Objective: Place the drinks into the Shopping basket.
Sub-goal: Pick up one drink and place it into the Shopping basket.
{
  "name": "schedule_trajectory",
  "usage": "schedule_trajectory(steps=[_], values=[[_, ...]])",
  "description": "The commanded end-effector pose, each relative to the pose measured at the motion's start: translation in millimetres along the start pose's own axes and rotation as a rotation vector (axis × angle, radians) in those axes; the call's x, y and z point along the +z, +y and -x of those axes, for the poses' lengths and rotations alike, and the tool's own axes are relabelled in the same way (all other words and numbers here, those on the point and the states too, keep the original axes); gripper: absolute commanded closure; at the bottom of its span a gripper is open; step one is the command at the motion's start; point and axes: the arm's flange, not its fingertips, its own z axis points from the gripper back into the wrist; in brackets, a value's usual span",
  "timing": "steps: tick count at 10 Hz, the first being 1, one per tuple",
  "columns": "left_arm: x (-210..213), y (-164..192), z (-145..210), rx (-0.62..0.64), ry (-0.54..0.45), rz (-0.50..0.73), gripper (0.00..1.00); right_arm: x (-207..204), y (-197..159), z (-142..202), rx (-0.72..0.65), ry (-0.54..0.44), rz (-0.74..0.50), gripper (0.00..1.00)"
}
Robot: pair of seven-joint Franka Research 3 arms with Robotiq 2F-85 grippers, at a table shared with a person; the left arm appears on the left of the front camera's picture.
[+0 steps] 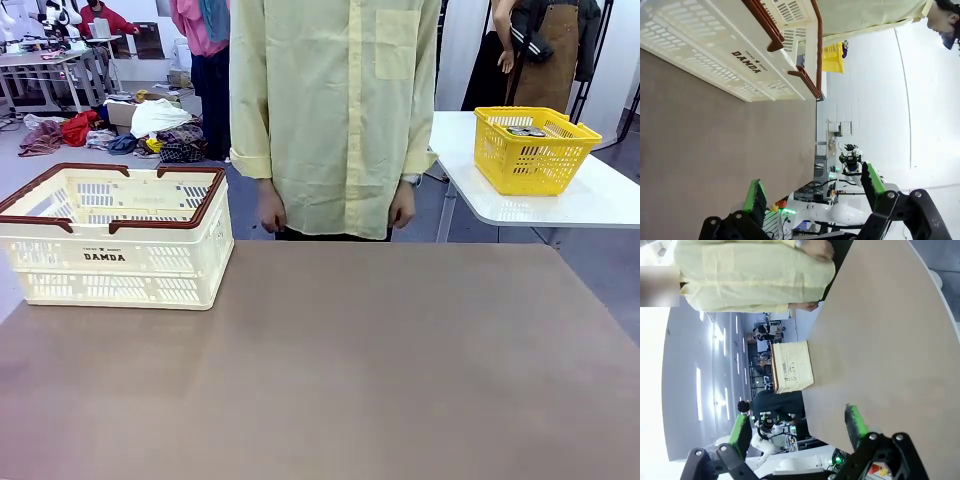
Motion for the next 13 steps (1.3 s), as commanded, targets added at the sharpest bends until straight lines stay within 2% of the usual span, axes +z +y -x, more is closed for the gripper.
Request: schedule_trajectory(steps=[1,13], values=[[8.7,2.7,2.8,-0.021,0.005,-0.001,0.00,5.7,5.6,1.4,0.012,0.019,0.004,0.00],[8.7,2.7,2.8,-0.021,0.005,-0.001,0.00,5.7,5.6,1.4,0.012,0.019,0.004,0.00]])
